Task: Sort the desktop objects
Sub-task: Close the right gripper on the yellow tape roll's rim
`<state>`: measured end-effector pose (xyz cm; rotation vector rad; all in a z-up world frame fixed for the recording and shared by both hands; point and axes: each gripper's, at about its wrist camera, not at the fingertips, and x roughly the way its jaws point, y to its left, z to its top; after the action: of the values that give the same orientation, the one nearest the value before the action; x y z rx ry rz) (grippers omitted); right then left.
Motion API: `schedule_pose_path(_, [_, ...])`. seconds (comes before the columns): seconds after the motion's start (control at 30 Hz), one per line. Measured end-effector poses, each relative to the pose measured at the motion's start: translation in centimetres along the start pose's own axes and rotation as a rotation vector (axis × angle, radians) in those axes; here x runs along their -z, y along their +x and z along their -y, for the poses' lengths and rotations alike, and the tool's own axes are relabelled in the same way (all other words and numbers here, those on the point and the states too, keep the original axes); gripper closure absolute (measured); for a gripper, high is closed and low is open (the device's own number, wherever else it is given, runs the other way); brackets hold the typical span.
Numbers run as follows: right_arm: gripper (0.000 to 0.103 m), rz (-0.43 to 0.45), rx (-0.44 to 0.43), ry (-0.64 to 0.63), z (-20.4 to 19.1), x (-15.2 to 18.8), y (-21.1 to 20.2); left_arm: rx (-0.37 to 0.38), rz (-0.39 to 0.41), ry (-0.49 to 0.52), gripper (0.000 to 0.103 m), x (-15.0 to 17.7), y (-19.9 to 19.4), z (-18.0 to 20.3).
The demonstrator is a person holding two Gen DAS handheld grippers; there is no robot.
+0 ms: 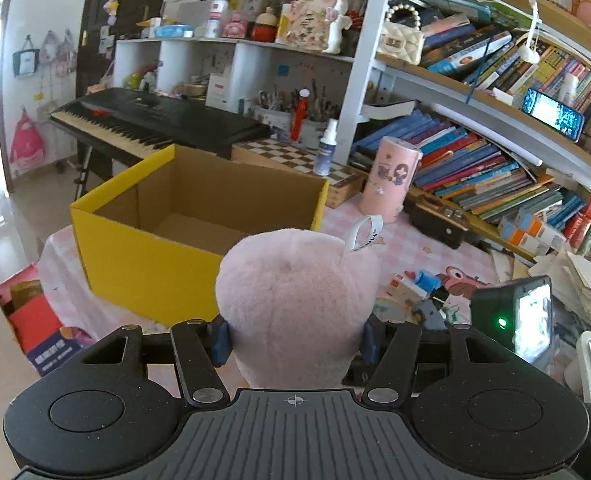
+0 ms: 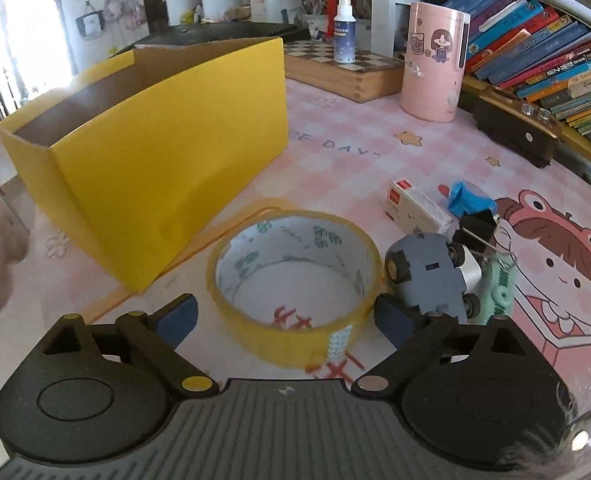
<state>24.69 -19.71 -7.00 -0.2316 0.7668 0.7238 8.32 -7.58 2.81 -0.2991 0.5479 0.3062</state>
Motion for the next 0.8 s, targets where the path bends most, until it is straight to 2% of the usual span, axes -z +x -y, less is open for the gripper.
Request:
schedule_pose_path(0.13, [0.008,0.015,0.032,0.006,-0.4,-0.4,0.9,-0.006,-0.010,-0.008,0.044,0.3,-0.3,-0.5])
schedule_pose_path(0.2, [0.014,0.027,0.055,0.012,-0.4,-0.5,0.9,-0.006,-0.016,-0.011,0.044,0.4,-0.3,-0.7])
schedule_pose_path(0.47, [0.015,0.044,-0.001,0.038,-0.5,-0.3,-1.6,0.020,-0.017,-0.017,0.044,1.0,-0.5,-1.4])
schedule_pose_path(0.63, [0.015,0.066,-0.012,0.067,-0.8,0.0,-5.1,0.076,-0.007,-0.018,0.044,0.6,0.0,-1.9])
schedule_pose_path(0.8, [0.014,0.117,0.034,0.122,-0.6,-0.4,-8.9,0.164,-0.004,0.014,0.044,0.1,0.5,-2.0])
